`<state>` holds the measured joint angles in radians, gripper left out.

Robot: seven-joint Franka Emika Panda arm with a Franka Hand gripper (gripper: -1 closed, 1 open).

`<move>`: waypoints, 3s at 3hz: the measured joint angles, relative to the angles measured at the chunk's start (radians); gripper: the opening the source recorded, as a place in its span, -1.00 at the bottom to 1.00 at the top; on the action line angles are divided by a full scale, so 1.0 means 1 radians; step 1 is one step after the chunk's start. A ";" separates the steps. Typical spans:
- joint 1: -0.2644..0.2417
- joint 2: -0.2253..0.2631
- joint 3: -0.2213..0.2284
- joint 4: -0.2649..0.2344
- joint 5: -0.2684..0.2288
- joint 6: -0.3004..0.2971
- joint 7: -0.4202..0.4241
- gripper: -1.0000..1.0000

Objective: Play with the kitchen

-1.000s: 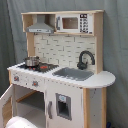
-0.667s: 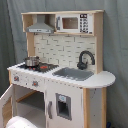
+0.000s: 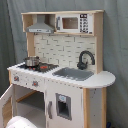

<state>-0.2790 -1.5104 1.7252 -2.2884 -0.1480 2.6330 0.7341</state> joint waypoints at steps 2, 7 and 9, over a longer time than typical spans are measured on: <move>-0.022 0.005 0.005 -0.096 0.000 -0.032 0.172 1.00; -0.337 0.013 0.051 -0.146 -0.026 0.103 0.158 1.00; -0.473 0.013 0.000 -0.020 -0.027 0.114 0.084 1.00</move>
<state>-0.7516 -1.4976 1.7249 -2.3085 -0.1745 2.7474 0.8183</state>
